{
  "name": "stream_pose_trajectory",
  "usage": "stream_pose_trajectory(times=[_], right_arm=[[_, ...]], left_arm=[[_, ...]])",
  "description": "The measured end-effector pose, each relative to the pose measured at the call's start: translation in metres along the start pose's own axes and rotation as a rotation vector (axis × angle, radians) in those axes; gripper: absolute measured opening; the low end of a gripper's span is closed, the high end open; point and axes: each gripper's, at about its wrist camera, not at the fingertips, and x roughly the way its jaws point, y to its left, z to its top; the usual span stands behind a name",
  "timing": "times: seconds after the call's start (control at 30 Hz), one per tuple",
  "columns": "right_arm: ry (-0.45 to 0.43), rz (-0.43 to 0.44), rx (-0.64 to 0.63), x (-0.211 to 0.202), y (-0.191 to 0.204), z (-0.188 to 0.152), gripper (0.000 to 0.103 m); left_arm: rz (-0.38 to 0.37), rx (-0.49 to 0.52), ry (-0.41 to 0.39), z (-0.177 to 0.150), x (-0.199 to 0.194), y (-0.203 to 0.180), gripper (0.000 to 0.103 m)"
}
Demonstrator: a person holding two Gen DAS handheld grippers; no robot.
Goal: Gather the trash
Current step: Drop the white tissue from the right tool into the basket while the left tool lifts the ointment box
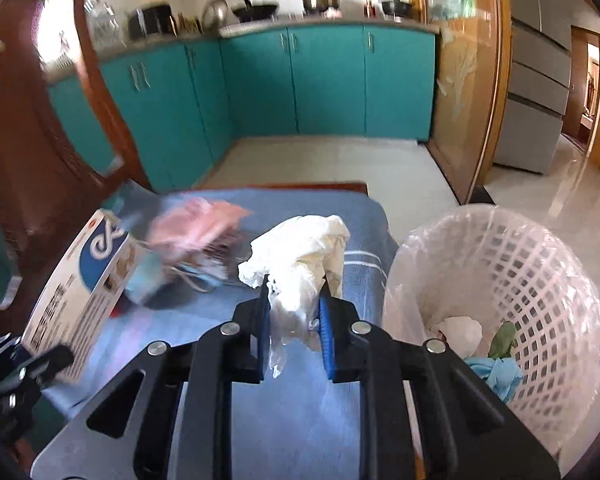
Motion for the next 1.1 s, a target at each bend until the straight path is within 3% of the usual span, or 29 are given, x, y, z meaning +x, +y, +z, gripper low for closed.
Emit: stream_pose_trajectory(times=[0.23, 0.37, 0.93, 1.1], right_arm=[[-0.091, 0.1, -0.016, -0.064, 0.021, -0.038, 0.021], [-0.09, 0.114, -0.069, -0.07, 0.04, -0.056, 0.021], [-0.06, 0.116, -0.098, -0.059, 0.043, -0.057, 0.021], [-0.138, 0.047, -0.036, -0.068, 0.015, -0.043, 0.021]], left_arm=[[0.083, -0.045, -0.155, 0.002, -0.05, 0.003, 0.027], [0.097, -0.052, -0.127, -0.001, -0.045, 0.006, 0.027], [0.106, -0.035, -0.082, -0.003, -0.029, 0.008, 0.027], [0.101, -0.026, -0.075, -0.005, -0.028, 0.008, 0.027]])
